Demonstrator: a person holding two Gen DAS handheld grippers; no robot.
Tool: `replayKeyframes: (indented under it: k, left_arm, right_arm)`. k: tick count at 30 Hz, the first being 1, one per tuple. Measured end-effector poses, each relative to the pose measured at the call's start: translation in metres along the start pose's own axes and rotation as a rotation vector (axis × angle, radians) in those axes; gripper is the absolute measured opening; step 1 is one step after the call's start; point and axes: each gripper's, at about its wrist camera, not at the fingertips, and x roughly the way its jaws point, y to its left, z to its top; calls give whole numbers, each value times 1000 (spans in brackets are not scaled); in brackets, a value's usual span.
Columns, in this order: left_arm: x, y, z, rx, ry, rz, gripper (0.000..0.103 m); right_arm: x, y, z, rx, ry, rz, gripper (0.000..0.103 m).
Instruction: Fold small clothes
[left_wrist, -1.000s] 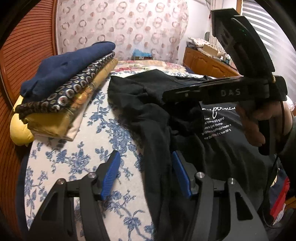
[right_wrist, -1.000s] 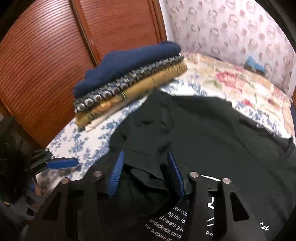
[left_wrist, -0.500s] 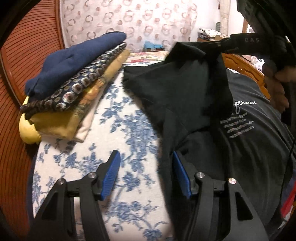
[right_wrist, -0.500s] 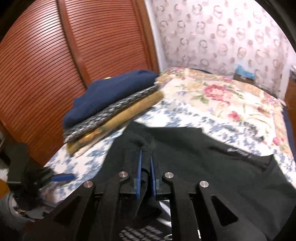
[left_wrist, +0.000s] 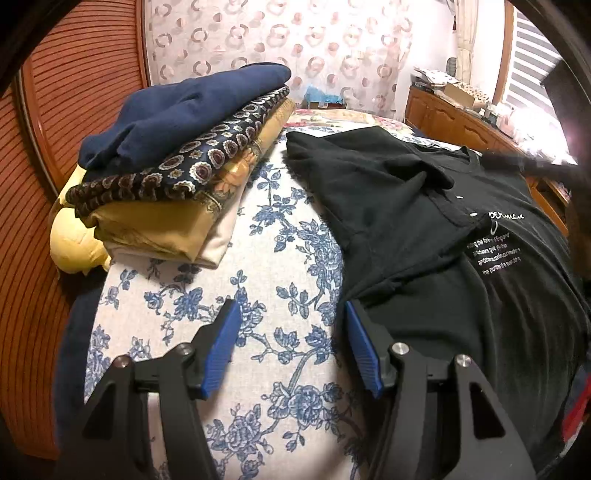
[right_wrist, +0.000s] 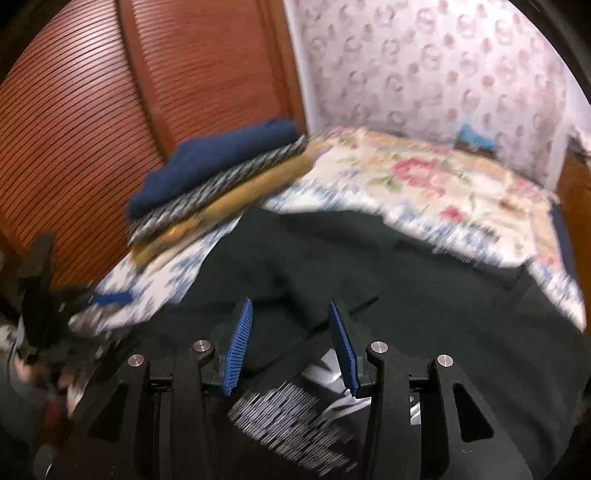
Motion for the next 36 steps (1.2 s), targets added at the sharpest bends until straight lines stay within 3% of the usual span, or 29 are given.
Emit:
replayKeyframes:
  k: [6, 8, 10, 20, 23, 24, 25, 27, 36]
  left_arm:
    - [-1, -1, 1, 3, -16, -15, 58]
    - [-1, 0, 1, -3, -12, -19, 58]
    - [0, 0, 1, -5, -10, -20, 58]
    - [6, -4, 3, 4, 1, -3, 58]
    - [6, -6, 2, 6, -4, 1, 60]
    - [6, -6, 2, 5, -5, 0, 60]
    - [7, -6, 3, 6, -4, 0, 60]
    - [7, -7, 3, 8, -3, 1, 61]
    - [7, -8, 3, 8, -3, 0, 62]
  right_arm:
    - [22, 17, -27, 34, 77, 64, 42]
    - [29, 19, -32, 29, 100, 58, 33]
    - [30, 21, -38, 17, 112, 69, 10]
    - [16, 24, -55, -25, 125, 66, 6]
    - [8, 19, -51, -13, 89, 48, 7]
    - [6, 15, -47, -2, 67, 35, 17]
    - [5, 10, -43, 5, 50, 20, 34]
    - [7, 2, -33, 19, 24, 2, 43]
    - [47, -56, 15, 167, 20, -57, 45]
